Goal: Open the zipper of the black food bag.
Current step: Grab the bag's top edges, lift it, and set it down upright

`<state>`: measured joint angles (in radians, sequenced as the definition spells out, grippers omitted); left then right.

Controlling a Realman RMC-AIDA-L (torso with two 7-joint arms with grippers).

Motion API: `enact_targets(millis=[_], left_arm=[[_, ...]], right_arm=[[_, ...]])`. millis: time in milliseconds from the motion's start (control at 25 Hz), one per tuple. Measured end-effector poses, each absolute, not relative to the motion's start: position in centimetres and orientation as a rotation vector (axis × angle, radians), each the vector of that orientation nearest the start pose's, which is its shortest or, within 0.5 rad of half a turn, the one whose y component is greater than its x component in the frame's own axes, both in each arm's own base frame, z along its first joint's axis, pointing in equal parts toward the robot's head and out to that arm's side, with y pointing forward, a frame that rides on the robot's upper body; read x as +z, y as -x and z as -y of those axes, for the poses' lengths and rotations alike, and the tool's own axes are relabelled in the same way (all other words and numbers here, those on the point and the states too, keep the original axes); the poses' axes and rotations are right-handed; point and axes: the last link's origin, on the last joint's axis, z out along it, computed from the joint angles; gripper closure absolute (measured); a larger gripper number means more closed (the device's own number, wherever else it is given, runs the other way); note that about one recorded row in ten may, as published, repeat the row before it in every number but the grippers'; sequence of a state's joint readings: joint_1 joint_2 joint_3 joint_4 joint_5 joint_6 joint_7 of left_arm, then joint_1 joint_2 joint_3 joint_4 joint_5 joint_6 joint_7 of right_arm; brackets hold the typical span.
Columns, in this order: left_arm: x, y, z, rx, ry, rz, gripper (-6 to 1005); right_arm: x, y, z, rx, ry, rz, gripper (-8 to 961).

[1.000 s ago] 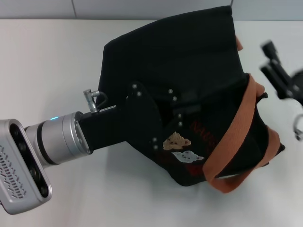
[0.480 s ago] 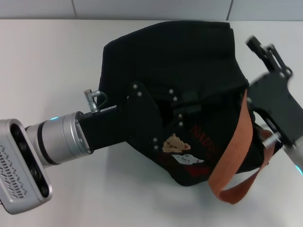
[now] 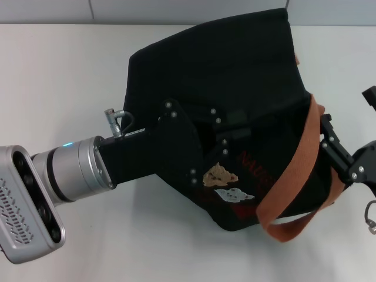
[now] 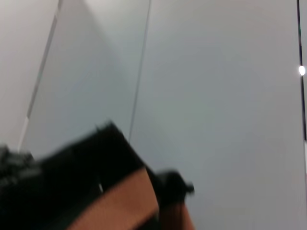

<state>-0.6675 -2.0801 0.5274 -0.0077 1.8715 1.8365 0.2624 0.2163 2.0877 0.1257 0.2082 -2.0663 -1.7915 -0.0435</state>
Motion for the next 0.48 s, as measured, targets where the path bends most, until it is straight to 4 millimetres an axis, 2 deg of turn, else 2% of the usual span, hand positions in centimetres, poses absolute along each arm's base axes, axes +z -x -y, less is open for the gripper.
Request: enact_targets(millis=[120,320,480], left_arm=[[-5.9,19.6,-27.3,-1.124,2.121,-0.924,911],[-5.9,19.5,-27.4,-1.129,2.120,-0.925,911],[-5.9,19.4,-27.4,-1.134,2.118,-0.927,911]], right_arm=[[-4.0,-28.0,-20.3,1.046,1.805,-0.046,121],[-4.9,-27.3,-22.4,0.989,1.857,0.006,121],[-5.6,-26.4,-23.2,0.992,1.905,0.055,121]])
